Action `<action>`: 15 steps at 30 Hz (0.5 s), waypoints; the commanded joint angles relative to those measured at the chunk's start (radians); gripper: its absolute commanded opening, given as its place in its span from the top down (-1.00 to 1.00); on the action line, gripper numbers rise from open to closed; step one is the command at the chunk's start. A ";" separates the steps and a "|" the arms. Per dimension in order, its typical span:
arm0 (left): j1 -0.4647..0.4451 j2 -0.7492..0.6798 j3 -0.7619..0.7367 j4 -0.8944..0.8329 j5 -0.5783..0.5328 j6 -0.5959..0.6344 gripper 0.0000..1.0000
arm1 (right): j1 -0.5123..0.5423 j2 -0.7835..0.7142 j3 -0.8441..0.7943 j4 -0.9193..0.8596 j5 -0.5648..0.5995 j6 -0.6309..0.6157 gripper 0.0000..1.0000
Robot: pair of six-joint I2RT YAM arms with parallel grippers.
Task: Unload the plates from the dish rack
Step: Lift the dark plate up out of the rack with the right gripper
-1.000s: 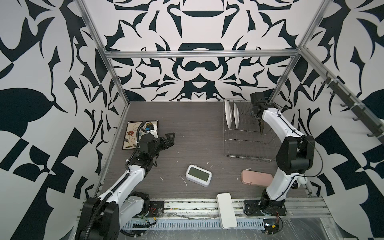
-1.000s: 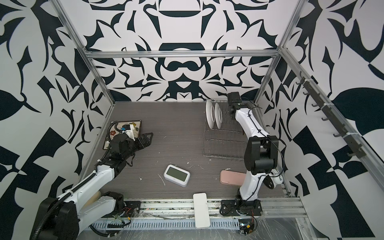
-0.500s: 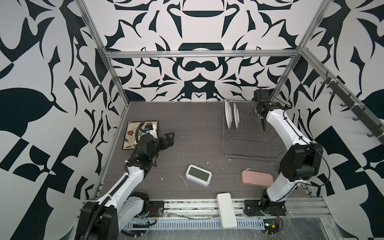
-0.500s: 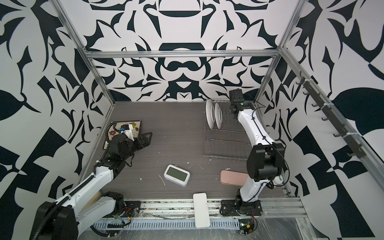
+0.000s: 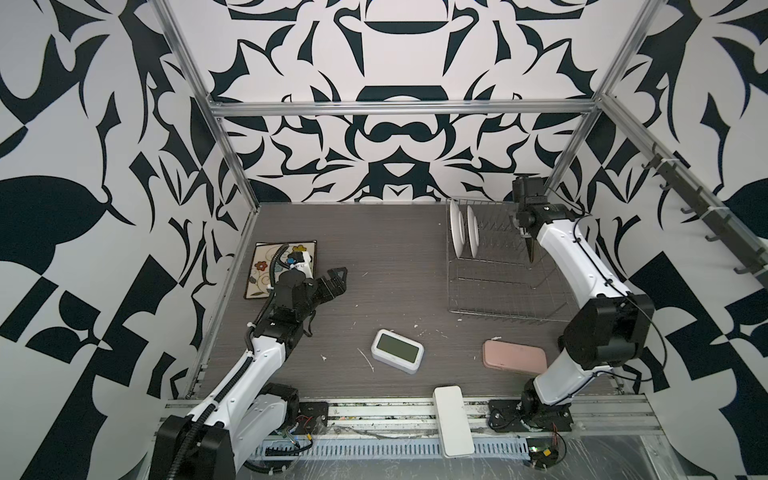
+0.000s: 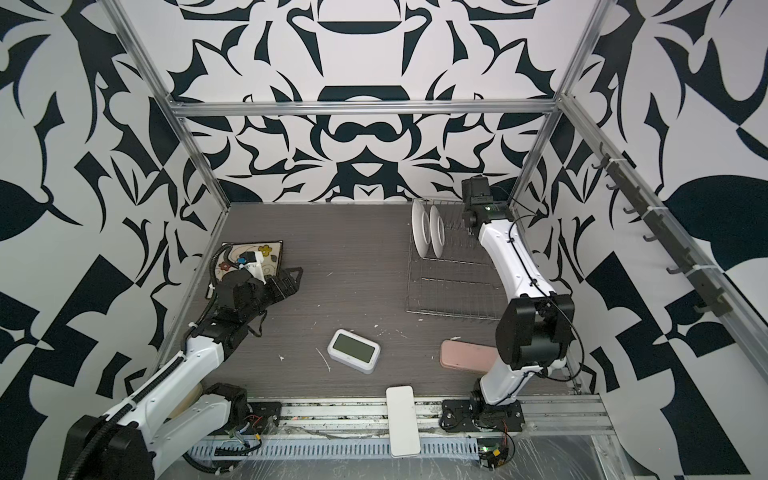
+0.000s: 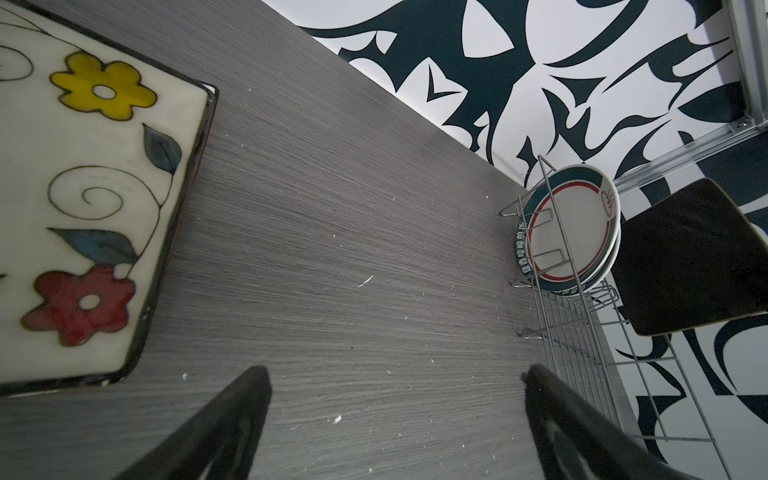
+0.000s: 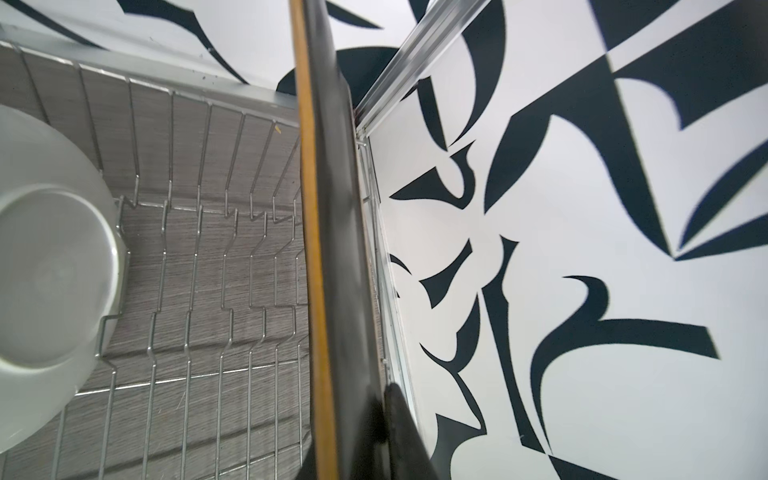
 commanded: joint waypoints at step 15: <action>-0.004 -0.062 0.075 -0.112 0.023 -0.045 -0.99 | 0.063 -0.233 0.095 0.088 0.074 0.003 1.00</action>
